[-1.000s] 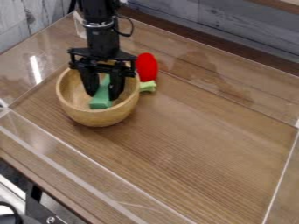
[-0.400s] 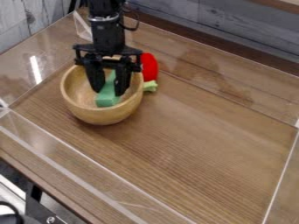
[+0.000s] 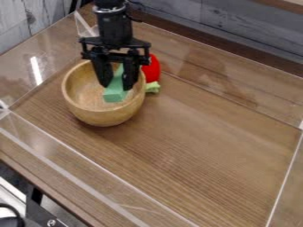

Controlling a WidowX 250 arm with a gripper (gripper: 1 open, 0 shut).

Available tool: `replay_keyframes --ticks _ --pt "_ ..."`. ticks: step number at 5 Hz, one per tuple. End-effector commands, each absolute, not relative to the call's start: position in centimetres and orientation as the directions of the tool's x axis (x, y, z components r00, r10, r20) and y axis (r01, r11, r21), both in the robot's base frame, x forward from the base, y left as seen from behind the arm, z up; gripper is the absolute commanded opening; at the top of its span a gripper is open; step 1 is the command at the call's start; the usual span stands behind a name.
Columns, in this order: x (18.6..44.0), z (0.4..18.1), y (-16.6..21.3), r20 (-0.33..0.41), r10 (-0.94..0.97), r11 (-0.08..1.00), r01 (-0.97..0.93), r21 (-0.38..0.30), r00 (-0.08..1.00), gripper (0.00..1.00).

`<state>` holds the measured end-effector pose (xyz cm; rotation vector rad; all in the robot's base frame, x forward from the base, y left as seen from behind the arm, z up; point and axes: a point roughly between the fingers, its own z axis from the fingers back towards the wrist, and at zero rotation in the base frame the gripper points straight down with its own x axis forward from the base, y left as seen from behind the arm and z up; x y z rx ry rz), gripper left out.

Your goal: Remove the green block from the brown bowl and put it on the table

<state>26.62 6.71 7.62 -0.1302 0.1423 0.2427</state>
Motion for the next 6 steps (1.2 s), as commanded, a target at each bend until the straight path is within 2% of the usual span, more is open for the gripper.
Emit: replay_keyframes --ticks 1,2,4,6 --pt "27.3 10.1 4.7 -0.069 0.168 0.978 -0.175 -0.117 0.983 0.00" --pt "27.3 9.9 1.0 -0.071 0.104 0.985 -0.113 -0.127 0.992 0.00" --pt "27.1 7.3 -5.4 -0.076 0.047 0.990 -0.057 -0.127 0.996 0.00" --pt "26.3 4.4 -5.7 -0.088 0.012 0.994 -0.022 -0.110 0.996 0.00"
